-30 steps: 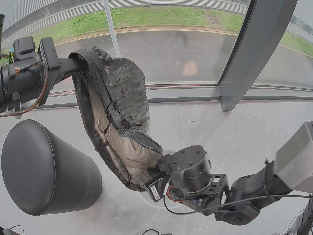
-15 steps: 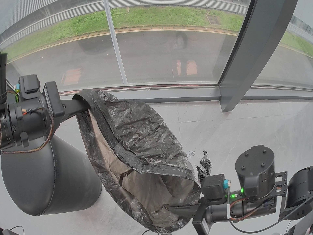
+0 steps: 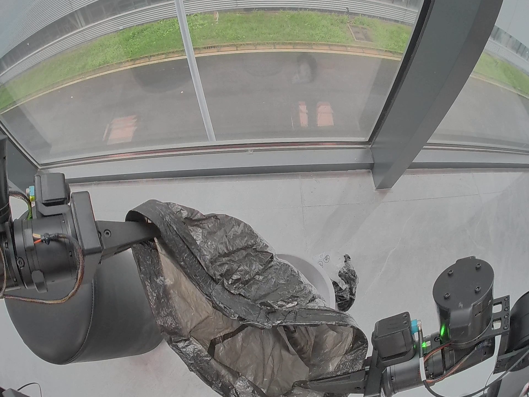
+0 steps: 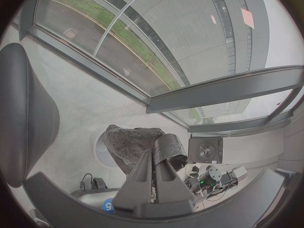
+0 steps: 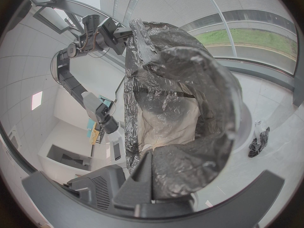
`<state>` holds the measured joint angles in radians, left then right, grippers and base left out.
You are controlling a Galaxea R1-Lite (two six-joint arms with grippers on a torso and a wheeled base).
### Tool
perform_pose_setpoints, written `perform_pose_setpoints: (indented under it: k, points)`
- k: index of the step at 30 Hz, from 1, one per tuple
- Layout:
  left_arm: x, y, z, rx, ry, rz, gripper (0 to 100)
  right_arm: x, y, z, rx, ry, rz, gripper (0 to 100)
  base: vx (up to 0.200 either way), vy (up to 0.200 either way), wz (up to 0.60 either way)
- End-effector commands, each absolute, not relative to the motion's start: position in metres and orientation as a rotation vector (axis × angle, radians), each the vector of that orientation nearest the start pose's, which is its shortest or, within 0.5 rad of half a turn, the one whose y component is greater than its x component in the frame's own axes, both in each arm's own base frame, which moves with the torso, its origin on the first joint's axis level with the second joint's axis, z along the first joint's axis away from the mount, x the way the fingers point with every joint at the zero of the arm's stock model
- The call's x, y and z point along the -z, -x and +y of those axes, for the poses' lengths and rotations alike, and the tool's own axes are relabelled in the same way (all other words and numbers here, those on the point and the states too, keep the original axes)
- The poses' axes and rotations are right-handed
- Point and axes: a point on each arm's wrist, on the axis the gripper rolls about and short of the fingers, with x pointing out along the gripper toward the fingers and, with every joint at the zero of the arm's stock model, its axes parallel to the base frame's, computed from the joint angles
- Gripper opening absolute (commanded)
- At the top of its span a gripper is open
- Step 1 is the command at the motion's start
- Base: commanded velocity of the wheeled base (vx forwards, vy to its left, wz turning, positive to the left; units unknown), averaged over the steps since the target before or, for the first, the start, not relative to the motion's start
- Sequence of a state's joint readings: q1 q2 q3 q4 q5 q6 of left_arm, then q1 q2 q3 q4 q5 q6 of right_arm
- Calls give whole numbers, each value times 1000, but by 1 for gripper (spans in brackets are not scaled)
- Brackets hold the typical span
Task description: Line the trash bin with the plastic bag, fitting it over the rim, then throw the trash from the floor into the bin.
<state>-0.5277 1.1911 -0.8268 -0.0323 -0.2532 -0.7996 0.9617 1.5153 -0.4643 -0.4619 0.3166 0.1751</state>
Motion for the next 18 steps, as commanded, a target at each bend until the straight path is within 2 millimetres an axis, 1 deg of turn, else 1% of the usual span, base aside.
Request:
perform_pose_setpoints:
  k: [1, 9, 18]
  points:
    - [-246, -141, -89, 592, 703, 644, 0, -130, -117, 182, -1215, 31, 716, 0, 0, 0, 0]
    - [-230, -138, -87, 570, 692, 692, 0, -126, -113, 180, -1318, -18, 790, 0, 0, 0, 0]
    - [-216, -142, -90, 580, 686, 747, 0, -112, -110, 174, -1316, -10, 856, 0, 0, 0, 0]
